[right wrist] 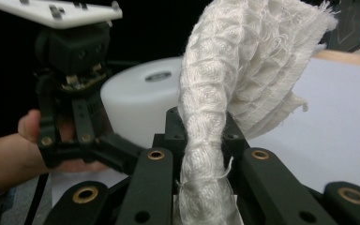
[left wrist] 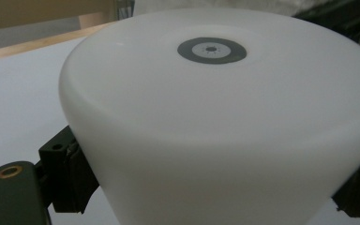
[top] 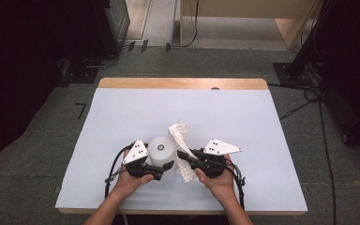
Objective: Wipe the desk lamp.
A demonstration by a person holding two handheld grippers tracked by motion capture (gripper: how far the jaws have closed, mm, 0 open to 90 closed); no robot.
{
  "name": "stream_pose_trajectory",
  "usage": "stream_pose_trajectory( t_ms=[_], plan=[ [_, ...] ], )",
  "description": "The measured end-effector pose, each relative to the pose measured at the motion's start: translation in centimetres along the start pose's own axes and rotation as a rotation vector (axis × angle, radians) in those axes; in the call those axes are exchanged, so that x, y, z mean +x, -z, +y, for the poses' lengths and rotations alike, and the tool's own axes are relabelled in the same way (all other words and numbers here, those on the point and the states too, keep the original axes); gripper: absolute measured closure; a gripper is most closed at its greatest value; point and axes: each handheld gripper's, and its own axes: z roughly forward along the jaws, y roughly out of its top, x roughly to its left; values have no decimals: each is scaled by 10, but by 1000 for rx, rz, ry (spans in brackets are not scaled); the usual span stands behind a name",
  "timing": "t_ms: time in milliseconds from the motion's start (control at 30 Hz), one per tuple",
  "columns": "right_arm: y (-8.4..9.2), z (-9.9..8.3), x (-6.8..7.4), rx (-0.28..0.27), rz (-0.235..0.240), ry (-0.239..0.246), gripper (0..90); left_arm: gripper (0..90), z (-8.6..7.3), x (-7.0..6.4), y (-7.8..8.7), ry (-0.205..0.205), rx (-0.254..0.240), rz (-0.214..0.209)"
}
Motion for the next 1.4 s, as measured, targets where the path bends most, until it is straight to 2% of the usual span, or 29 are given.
stream_pose_trajectory(
  t_ms=[133, 267, 367, 433, 533, 600, 700, 833, 933, 967, 1067, 1300, 1400],
  plan=[
    [-14, -14, -4, 66, -10, -45, 795, 88, 4, 4, 7, 10, -36, 13],
    [-22, -23, -7, 106, -3, -59, 796, 89, 4, 10, 11, 41, -68, -3],
    [-20, -22, -8, 96, -13, -63, 797, 88, 3, 6, 7, 6, -47, 24],
    [-16, -17, -8, 67, -9, -70, 797, 88, 1, 1, 2, -29, -20, 44],
    [-7, -7, -6, 15, 7, -105, 797, 88, 1, -7, -3, -72, -12, 74],
    [-1, -1, -5, -8, 11, -96, 797, 88, 3, -8, -4, -66, -25, 56],
    [2, -1, -7, -23, 13, -98, 798, 88, 4, -9, -3, -84, -33, 51],
    [-11, -16, -13, 51, -6, -126, 797, 88, 5, -6, -1, -72, -51, 60],
    [-15, -21, -15, 80, -32, -118, 797, 88, 4, -3, 0, -86, -59, 105],
    [-15, -21, -15, 77, -33, -120, 797, 88, 2, -1, -1, -89, -53, 127],
    [-9, -19, -19, 52, -45, -129, 797, 87, -2, 3, -3, -84, -29, 155],
    [-1, -19, -26, 25, -72, -148, 797, 86, -11, 1, -13, -114, 37, 178],
    [-1, -19, -26, 29, -69, -149, 797, 84, -12, 4, -11, -91, 36, 176]
  ],
)
